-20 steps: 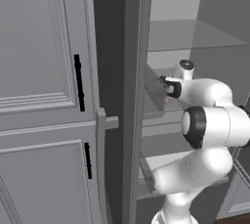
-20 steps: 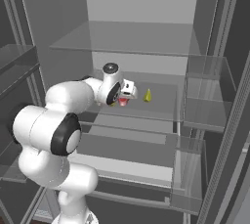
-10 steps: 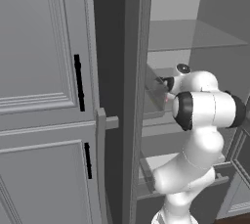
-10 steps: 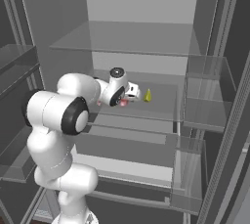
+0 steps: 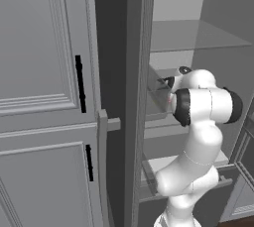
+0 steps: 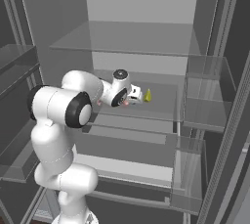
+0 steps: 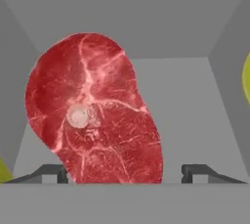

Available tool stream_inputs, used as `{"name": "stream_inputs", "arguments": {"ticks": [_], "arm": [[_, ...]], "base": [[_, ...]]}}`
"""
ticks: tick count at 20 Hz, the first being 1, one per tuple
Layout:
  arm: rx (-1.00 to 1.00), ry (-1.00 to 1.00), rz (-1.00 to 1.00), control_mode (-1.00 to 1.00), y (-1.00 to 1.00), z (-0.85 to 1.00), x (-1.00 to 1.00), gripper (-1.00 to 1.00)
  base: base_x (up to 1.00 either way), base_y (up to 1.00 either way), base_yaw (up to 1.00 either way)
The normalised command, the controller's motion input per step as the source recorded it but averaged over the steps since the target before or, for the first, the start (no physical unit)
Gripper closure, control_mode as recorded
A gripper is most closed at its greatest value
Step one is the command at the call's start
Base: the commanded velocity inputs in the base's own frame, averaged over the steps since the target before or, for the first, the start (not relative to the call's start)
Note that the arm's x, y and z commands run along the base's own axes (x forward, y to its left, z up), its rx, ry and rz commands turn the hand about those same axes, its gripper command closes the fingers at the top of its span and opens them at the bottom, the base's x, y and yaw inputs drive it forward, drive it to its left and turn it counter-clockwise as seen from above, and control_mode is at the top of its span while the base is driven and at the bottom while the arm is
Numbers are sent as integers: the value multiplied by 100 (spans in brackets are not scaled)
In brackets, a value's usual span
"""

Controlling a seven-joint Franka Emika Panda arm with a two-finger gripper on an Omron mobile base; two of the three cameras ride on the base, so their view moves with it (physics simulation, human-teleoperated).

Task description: Place one lemon wedge and one steak in each tupperware on the nearby counter, to pack two identical lunches.

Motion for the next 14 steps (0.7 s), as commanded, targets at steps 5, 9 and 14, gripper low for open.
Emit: {"name": "stream_inputs", "arguments": {"ticks": [5,9,14], "arm": [[0,2,0,-100,0,-4,0,100],[0,-2,0,-100,-3,0,-25,100],[6,-13,0,-100,-22,39,-100,100]], "base": [[0,0,0],[0,0,0],[0,0,0]]}}
